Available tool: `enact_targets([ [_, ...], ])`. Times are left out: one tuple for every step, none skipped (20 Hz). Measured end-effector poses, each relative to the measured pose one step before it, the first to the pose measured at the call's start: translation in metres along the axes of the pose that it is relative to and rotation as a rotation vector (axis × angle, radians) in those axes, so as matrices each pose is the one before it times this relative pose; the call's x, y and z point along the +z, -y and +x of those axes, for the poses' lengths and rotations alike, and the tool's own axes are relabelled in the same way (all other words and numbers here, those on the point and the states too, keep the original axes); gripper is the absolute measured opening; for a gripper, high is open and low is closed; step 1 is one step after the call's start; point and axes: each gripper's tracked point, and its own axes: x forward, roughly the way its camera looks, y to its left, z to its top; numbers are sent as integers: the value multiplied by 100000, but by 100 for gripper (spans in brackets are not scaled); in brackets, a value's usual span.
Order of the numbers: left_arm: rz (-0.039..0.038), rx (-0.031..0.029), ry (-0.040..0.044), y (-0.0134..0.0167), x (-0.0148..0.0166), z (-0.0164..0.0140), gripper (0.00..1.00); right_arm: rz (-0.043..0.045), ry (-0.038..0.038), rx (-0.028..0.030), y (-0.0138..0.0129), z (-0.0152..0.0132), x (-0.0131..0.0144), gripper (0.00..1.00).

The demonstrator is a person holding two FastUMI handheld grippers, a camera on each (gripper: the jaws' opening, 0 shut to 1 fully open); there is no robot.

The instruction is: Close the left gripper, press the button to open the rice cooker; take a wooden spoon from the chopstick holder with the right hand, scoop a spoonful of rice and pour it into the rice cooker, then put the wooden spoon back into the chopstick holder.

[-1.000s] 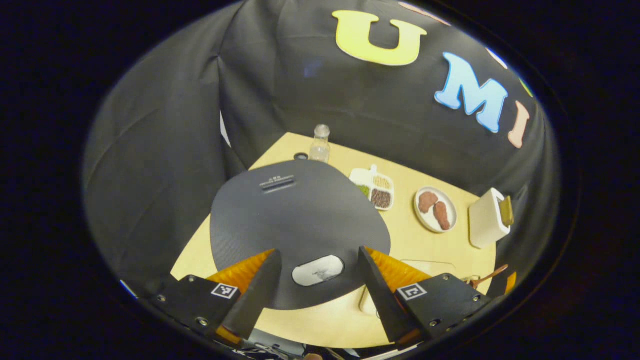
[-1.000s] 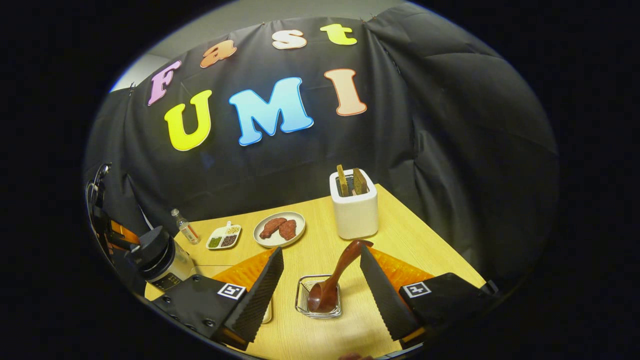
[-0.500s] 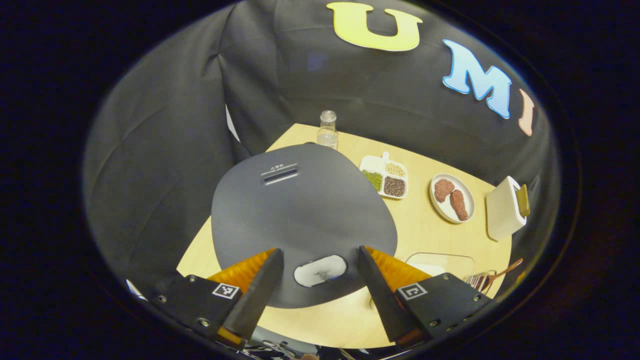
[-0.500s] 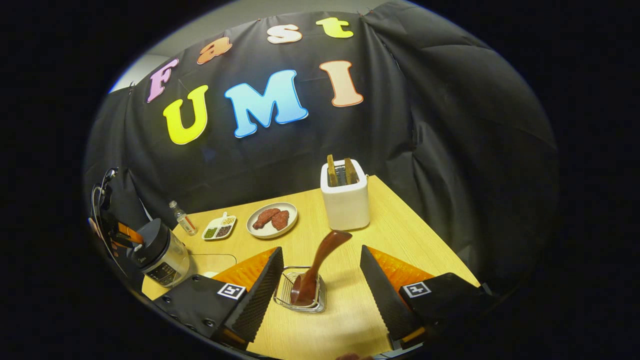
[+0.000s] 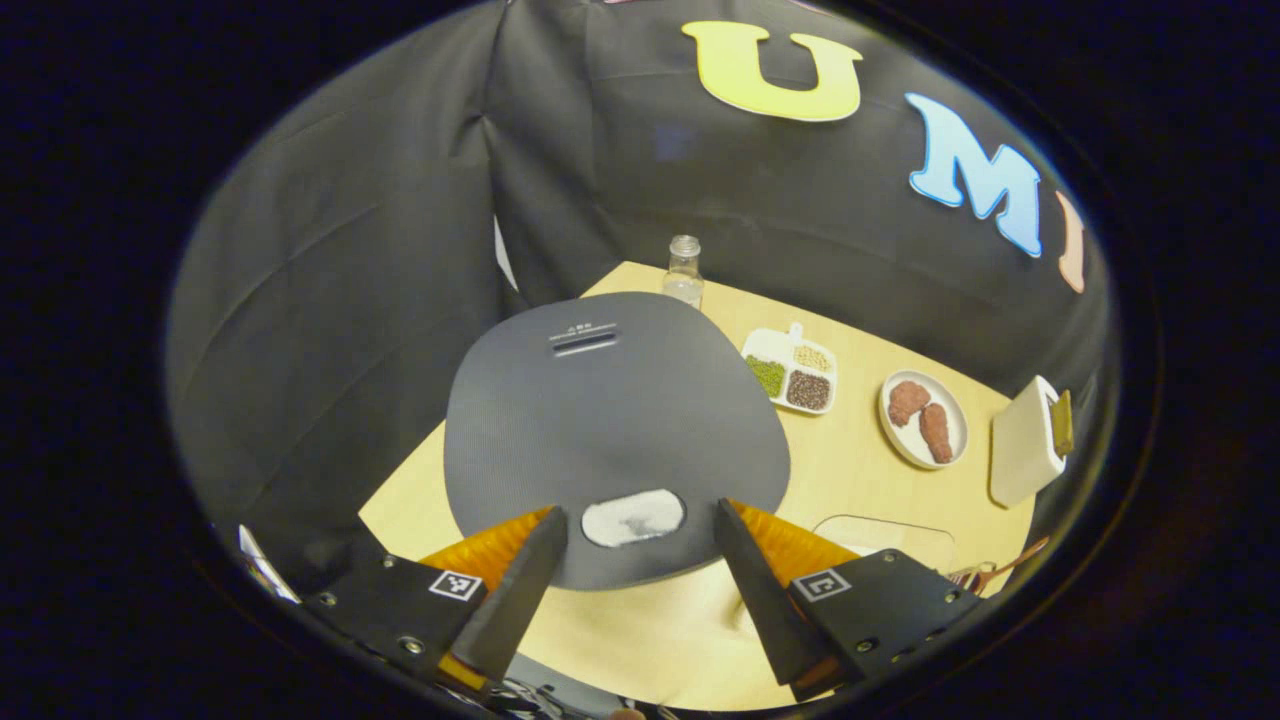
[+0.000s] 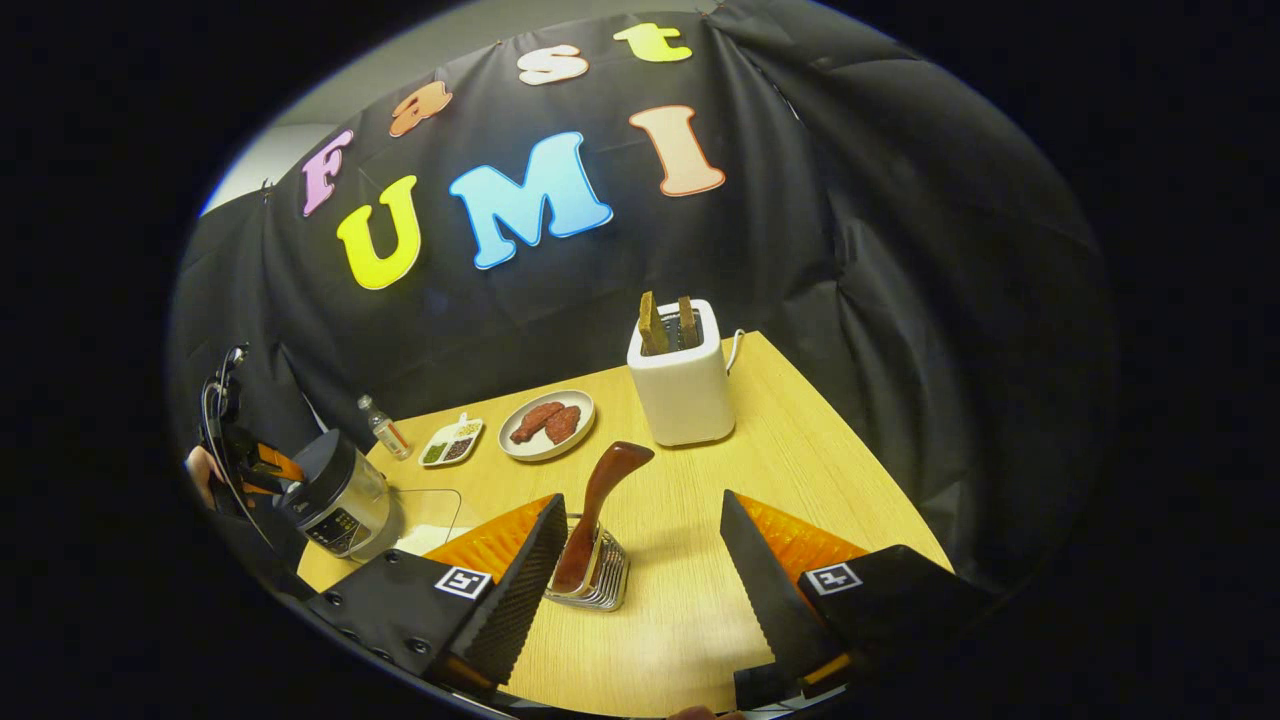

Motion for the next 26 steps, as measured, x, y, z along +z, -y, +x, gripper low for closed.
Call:
enact_targets([
  [790,-1322,4409,782,5,-1263,97,-961,457,419,-88,-179,416,98],
  [2830,-845,5036,480,253,-1411,94,-667,657,-27,-100,-439,452,98],
  [4212,-814,5693,426,852,-1289,94,87,1280,30,-182,-340,685,98],
  [4501,-1825,6302,681,1224,-1472,94,463,1998,215,-365,-228,944,98],
  [3661,-2867,6060,419,1346,-2111,96,165,2445,62,-394,-228,1014,98],
  [2697,-3613,6027,831,1340,-1746,96,-694,2978,-518,-282,-180,1068,98],
  [1524,-2951,6401,552,1656,-1514,96,-1437,3162,-1329,-170,-182,1287,98],
  [163,-2738,5856,441,1494,-1414,94,-1774,2958,-1513,-223,-244,1322,98],
  [-922,-2628,5285,494,1615,-1393,96,-1466,2771,-1498,-299,-446,1562,98],
  [-1645,-2273,5152,198,1505,-1810,94,-984,3624,-621,-440,-746,2029,98],
  [-1932,-2169,5413,112,1689,-1426,94,-732,4848,237,-632,-785,2204,98],
  [-1789,-1768,5862,-131,1922,-1446,94,-1263,4595,349,-602,-694,1966,98],
  [-1468,-1569,5836,-283,2004,-1288,94,-2009,3486,126,-384,-700,1617,98],
  [-1547,-1209,5198,-417,1684,-1464,94,-2612,2866,-97,-275,-662,1191,98],
  [-1098,-642,3795,-565,1531,-1226,95,-2809,3020,-610,-220,-874,1364,98],
  [-450,-263,2796,-744,914,-1165,95,-2383,3319,-972,-103,-1158,1317,98],
  [-82,199,2644,-774,794,-983,95,-1426,2983,-1257,-67,-1094,1006,98],
  [-326,167,2217,-666,518,-703,94,-461,2426,-1176,-67,-1203,600,98],
  [-428,-285,1332,-367,160,-563,94,471,1507,-1250,4,-1287,256,98],
  [-108,172,728,-466,-161,-701,94,773,360,-1380,-287,-673,-364,98],
  [326,1120,-179,-624,-294,-759,94,790,-898,-1108,63,-541,-619,98],
  [68,1625,-581,-711,-602,-676,94,768,-2322,-683,158,-360,-937,97],
  [95,-305,-445,-341,-499,-654,94,1449,-3437,-852,89,-343,-1179,97],
  [563,-1264,-316,-59,-265,-679,94,2475,-4373,-723,148,-77,-1145,98],
  [977,-166,-300,-426,-266,-316,94,2645,-3682,152,-169,-239,-993,98],
  [1136,727,-1008,-708,-255,-104,94,2325,-1451,125,-69,-121,-212,93],
])
